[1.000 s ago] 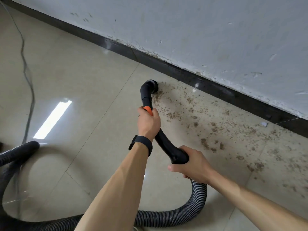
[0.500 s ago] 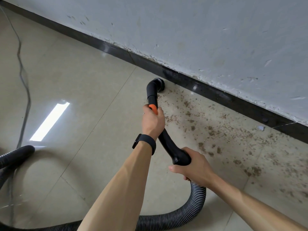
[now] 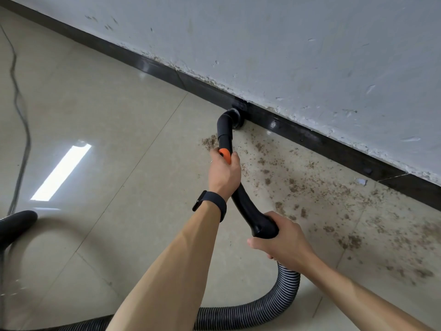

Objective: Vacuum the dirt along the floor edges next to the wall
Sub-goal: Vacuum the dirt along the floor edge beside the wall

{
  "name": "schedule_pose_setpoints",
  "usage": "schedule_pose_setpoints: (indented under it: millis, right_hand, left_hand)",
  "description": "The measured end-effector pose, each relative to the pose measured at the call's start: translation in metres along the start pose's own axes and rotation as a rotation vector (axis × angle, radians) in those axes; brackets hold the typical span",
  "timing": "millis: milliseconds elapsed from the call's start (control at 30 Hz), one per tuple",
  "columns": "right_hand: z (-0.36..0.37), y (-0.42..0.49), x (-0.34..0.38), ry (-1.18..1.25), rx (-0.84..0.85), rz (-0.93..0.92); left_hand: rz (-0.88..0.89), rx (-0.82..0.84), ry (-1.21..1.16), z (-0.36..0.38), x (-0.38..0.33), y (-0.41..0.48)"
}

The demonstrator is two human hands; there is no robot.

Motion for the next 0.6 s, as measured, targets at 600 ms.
schedule_pose_setpoints:
  millis: [600]
  right_hand:
    - [0.012,0.010,0.046,-0.172,0.183,-0.065]
  left_hand:
    - [-0.108,-0.044,0.036,-0.062,0.011,0.002]
Point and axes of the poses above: each hand's wrist, its own y-axis towards the middle knuckle, its own z-axis out of the palm, x = y × z, the point moved 1 cm from there along y, towards the middle knuckle, and after that the axes turned 1 degree about z, right-handed, at the moved point
